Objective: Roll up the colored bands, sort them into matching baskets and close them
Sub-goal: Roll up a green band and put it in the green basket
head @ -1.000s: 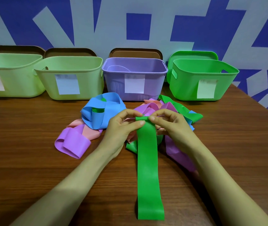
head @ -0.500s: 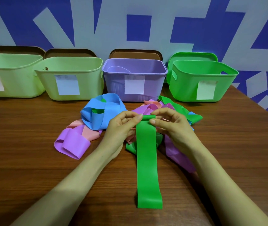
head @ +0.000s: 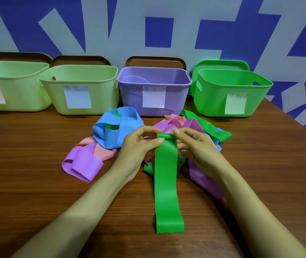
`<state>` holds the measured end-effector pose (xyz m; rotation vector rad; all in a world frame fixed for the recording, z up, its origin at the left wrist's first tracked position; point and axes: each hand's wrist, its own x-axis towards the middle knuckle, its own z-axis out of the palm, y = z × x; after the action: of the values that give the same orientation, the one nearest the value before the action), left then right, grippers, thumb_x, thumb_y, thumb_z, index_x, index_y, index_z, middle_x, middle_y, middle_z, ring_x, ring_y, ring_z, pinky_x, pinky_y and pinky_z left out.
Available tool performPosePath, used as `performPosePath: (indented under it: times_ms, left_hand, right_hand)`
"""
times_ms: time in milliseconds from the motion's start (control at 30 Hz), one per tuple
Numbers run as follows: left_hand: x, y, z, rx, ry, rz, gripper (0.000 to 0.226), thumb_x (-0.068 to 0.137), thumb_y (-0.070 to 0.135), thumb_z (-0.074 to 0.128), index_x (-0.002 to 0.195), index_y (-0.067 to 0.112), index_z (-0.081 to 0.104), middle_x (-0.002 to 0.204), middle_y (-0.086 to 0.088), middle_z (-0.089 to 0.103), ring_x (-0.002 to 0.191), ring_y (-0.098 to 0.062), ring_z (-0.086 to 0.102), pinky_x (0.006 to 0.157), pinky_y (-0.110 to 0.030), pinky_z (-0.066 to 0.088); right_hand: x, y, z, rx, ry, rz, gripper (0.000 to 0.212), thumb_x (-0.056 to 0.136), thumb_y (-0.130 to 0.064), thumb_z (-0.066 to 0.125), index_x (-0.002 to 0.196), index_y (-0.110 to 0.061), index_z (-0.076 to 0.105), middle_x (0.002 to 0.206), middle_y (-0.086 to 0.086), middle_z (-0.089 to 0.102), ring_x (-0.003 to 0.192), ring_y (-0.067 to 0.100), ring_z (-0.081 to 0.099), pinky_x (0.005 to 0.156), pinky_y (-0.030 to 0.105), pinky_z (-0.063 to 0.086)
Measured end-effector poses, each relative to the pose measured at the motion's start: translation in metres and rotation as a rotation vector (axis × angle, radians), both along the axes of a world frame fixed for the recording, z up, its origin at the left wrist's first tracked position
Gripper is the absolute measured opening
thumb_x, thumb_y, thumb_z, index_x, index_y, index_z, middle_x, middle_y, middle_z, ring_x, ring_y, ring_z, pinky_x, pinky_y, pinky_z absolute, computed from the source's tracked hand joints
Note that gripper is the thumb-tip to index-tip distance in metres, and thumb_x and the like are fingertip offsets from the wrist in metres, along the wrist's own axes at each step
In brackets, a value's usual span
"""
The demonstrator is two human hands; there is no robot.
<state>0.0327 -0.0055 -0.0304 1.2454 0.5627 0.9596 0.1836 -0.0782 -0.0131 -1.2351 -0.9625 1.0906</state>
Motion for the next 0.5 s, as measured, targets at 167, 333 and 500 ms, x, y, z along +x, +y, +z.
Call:
performPosePath:
  times_ms: [167,333,500]
  left_hand:
    - [-0.0003,-0.0001,-0.0025,-0.022,-0.011,-0.003,0.022,0.078,-0.006,0.067,0.088,0.014,0.068,0.082,-0.003,0.07,0.085,-0.03,0.055,0.082,-0.042,0.042]
    - [0.0005,0.0001,-0.0018,-0.079,0.019,-0.015,0.028,0.072,0.004,0.077,0.095,0.014,0.065,0.092,-0.009,0.067,0.089,-0.03,0.057,0.079,-0.036,0.046]
    - [0.0001,-0.0025,0.0013,-0.136,0.007,-0.034,0.029,0.064,0.023,0.077,0.09,0.012,0.066,0.088,-0.012,0.067,0.086,-0.032,0.054,0.077,-0.037,0.039]
  right_hand:
    - [0.0024,0.0006,-0.003,0.036,0.0,-0.012,0.005,0.09,-0.012,0.06,0.086,-0.01,0.064,0.064,-0.001,0.059,0.059,0.005,0.056,0.054,0.016,0.048]
    - [0.0037,0.0025,-0.0037,0.087,0.065,-0.032,0.004,0.083,-0.005,0.064,0.087,-0.008,0.064,0.072,-0.003,0.068,0.065,0.005,0.064,0.057,0.016,0.05]
    - [0.0041,0.0025,-0.004,0.104,0.067,-0.043,0.02,0.068,-0.011,0.071,0.088,-0.008,0.066,0.079,0.004,0.07,0.075,0.012,0.067,0.066,0.021,0.053]
